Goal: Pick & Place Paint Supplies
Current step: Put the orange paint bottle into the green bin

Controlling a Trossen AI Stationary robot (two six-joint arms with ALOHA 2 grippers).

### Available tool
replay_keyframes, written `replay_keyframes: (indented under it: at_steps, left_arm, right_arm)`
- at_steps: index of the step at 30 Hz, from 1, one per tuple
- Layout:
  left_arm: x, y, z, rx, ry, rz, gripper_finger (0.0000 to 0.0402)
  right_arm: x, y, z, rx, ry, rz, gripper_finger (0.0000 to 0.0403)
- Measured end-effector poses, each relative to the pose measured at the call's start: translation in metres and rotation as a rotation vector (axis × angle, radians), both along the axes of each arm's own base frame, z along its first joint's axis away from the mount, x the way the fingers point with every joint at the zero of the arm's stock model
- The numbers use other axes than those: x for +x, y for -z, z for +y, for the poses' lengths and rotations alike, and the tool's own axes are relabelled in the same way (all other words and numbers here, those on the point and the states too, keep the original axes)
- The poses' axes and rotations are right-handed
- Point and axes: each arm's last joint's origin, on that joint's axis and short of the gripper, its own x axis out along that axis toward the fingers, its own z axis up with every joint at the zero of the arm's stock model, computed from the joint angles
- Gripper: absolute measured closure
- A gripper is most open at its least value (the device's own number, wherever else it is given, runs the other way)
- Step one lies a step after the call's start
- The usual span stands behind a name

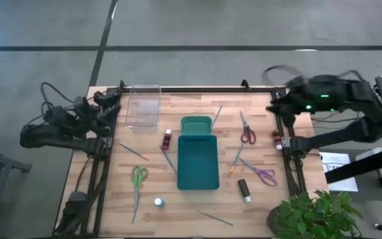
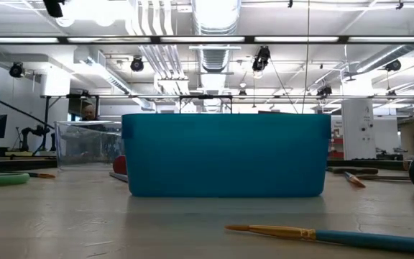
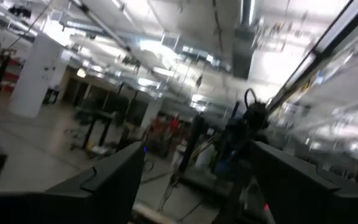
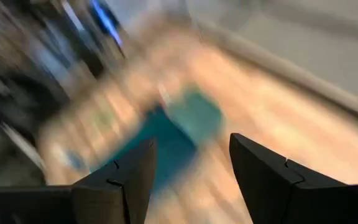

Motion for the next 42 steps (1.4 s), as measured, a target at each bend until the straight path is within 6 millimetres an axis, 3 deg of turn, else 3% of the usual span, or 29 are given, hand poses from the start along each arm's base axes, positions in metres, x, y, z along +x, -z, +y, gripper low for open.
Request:
replay_keyframes:
  at_steps: [2,7,13,20,25,30,42]
  left_arm:
    - [0.007,-0.004,0.0,0.001,-0.007,0.055,0.01]
    - [0.016,-0.012,0.0,-0.012,-0.027,0.077,0.01]
    - [0.016,-0.013,0.0,-0.016,-0.028,0.077,0.01]
    - [0.015,-0.013,0.0,-0.016,-0.024,0.078,0.01]
    - [0.016,-0.013,0.0,-0.018,-0.022,0.08,0.01]
    - [0.015,-0.012,0.0,-0.024,-0.04,0.081,0.01]
    - [0.015,-0.012,0.001,-0.028,-0.051,0.081,0.01]
  right_arm:
    - [0.015,0.003,-0.002,0.041,0.026,0.19,0.0203]
    - [0.059,0.008,-0.004,0.146,0.042,0.218,0.0203]
    - [0.095,0.051,-0.007,0.194,0.036,0.431,0.0203]
    - [0.08,0.111,-0.004,0.273,0.157,0.635,0.0203]
    - [0.045,0.149,0.0,0.333,0.295,0.723,0.0203]
    - [0.031,0.176,0.001,0.376,0.421,0.721,0.0203]
    - [0.046,0.256,-0.001,0.292,0.366,1.038,0.0203]
